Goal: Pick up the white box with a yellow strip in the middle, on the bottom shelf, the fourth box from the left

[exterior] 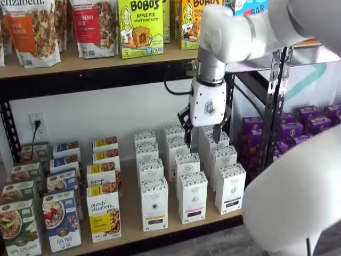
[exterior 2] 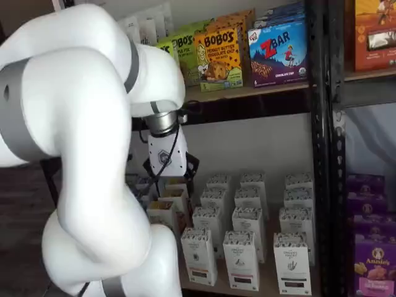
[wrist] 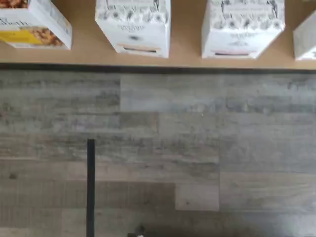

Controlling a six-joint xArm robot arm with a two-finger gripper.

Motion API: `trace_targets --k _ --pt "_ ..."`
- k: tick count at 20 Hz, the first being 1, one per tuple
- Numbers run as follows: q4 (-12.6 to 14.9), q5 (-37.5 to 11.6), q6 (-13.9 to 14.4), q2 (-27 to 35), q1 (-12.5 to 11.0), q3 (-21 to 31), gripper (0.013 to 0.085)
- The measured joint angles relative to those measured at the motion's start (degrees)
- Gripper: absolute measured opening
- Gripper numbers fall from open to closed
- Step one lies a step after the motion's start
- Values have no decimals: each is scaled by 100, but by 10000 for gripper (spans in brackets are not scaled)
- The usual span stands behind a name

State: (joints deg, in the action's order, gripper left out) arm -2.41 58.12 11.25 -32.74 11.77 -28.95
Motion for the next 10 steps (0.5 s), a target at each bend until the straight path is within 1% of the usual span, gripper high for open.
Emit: trace_targets --k 1,2,4,6,10 --pt "-58 -115 -75 171 -41 -17 850" --pt "-133 -332 -189 423 -101 -34 850" --pt "-233 -598 -321 667 -158 -31 850" --pt "-278 -919 -398 989 -180 -63 850" --pt "-407 -1373 -528 1623 -185 -221 850"
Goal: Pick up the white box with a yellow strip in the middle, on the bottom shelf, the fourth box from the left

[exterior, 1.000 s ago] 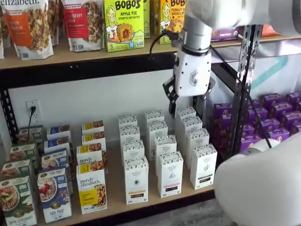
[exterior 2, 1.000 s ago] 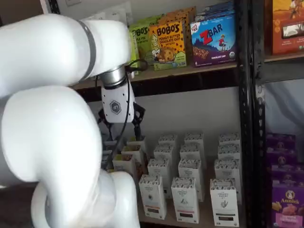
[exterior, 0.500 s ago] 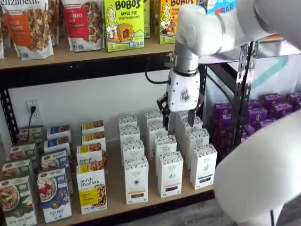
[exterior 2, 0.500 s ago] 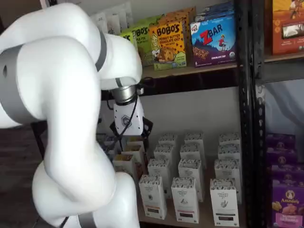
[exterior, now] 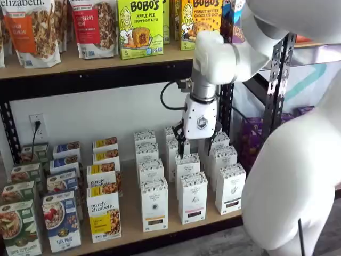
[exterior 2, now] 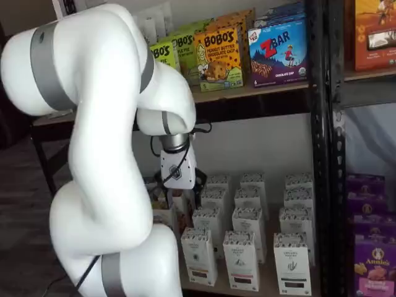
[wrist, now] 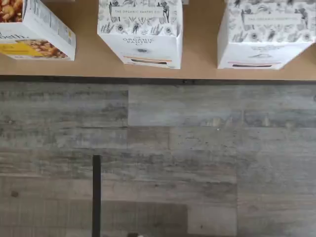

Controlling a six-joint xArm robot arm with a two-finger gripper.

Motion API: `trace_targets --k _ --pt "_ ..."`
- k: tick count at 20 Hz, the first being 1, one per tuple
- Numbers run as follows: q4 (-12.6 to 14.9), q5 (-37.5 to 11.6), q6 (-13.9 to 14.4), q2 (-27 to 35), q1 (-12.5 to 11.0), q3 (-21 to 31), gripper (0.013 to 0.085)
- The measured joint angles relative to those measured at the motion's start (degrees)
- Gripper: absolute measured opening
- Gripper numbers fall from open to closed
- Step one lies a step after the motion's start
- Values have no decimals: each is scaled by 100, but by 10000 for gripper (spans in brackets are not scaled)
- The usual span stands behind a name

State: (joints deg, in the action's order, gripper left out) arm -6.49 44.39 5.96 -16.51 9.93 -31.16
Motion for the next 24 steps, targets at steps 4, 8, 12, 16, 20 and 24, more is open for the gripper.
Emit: trace_targets --k 4,8,12,16,20,24 --pt "11 -314 6 551 27 -204 850" --pt "139 -488 92 1003 29 -409 850" --pt "302 -664 242 1408 64 -581 850" --pt "293 -701 292 1806 126 -778 850" --pt "145 -643 246 2181 197 -971 850" --pt "288 -623 421 2461 264 -1104 850"
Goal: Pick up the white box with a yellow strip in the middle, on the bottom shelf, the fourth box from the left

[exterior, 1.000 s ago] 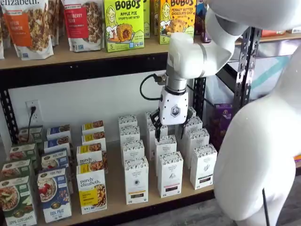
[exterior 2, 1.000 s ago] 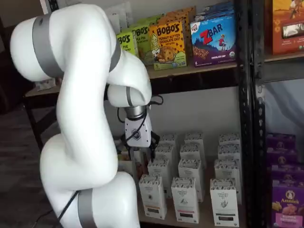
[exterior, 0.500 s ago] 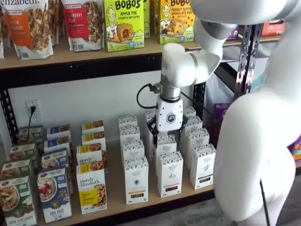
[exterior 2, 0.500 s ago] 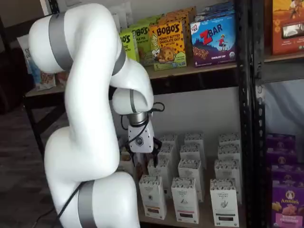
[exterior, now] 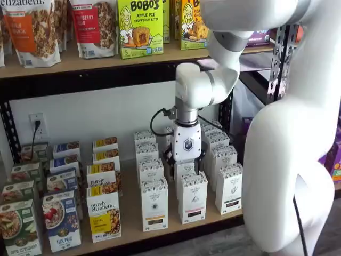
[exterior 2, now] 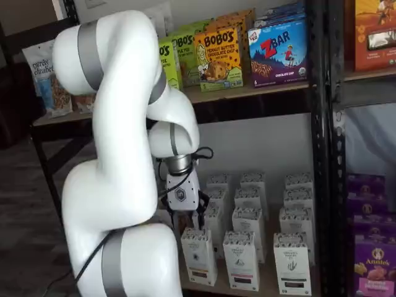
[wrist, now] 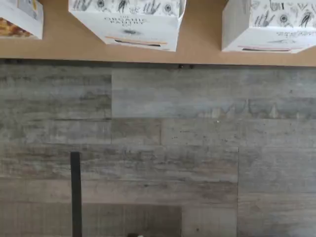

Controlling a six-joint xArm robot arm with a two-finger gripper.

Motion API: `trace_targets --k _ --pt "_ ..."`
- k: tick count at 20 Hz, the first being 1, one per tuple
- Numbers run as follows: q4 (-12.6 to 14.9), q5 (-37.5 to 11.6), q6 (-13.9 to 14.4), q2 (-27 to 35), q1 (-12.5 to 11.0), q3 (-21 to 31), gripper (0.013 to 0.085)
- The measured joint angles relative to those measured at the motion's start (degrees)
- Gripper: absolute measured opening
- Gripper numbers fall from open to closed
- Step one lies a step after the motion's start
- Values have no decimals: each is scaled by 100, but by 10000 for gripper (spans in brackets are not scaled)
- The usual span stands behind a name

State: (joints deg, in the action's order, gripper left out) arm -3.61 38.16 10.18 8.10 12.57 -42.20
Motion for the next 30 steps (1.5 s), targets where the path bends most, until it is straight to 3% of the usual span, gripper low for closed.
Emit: trace_targets --k 8,19,26,30 --pt "171 -580 295 497 178 4 850" --pt "-105 -1236 242 1323 386 -371 850" --pt "20 -1433 338 1864 376 -833 850" --pt "-39 -1543 283 2159 380 -1117 850"
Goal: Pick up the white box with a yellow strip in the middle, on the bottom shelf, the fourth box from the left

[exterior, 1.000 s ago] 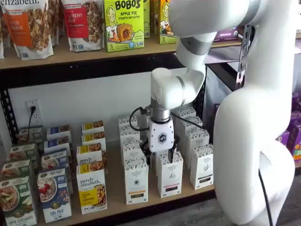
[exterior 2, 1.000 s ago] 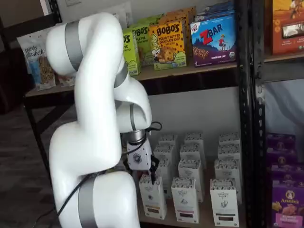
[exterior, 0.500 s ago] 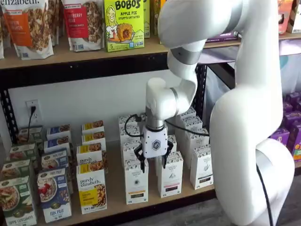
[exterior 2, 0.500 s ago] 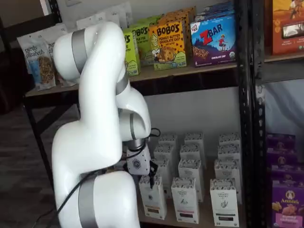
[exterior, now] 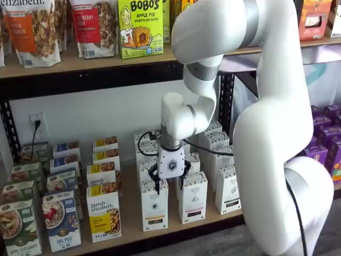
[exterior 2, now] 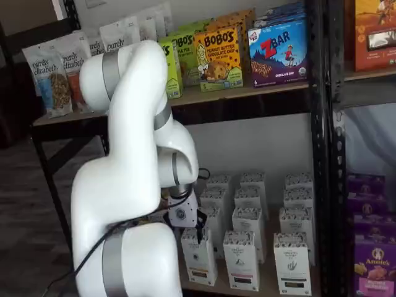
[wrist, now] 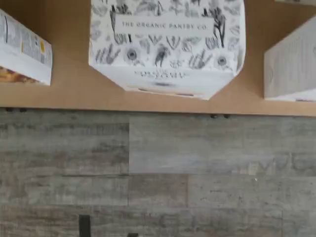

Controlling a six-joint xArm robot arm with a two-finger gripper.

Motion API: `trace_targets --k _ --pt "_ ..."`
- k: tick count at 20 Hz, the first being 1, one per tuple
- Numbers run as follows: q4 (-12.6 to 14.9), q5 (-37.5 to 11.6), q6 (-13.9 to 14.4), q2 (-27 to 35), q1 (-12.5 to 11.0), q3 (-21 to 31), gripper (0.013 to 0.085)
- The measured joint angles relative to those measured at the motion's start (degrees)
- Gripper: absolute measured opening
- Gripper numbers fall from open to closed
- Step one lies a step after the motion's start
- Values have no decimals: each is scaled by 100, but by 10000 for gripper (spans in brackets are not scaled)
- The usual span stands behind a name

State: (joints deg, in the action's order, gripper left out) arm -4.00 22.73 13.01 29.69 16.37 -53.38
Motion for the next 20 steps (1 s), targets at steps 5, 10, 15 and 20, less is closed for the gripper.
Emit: trace_targets --k 5,10,15,20 --pt "-29 100 -12 401 11 -487 850" --pt "33 160 52 697 16 -891 850" --pt "82 244 93 910 10 -1236 850" --pt "24 475 31 1115 -8 -1624 850"
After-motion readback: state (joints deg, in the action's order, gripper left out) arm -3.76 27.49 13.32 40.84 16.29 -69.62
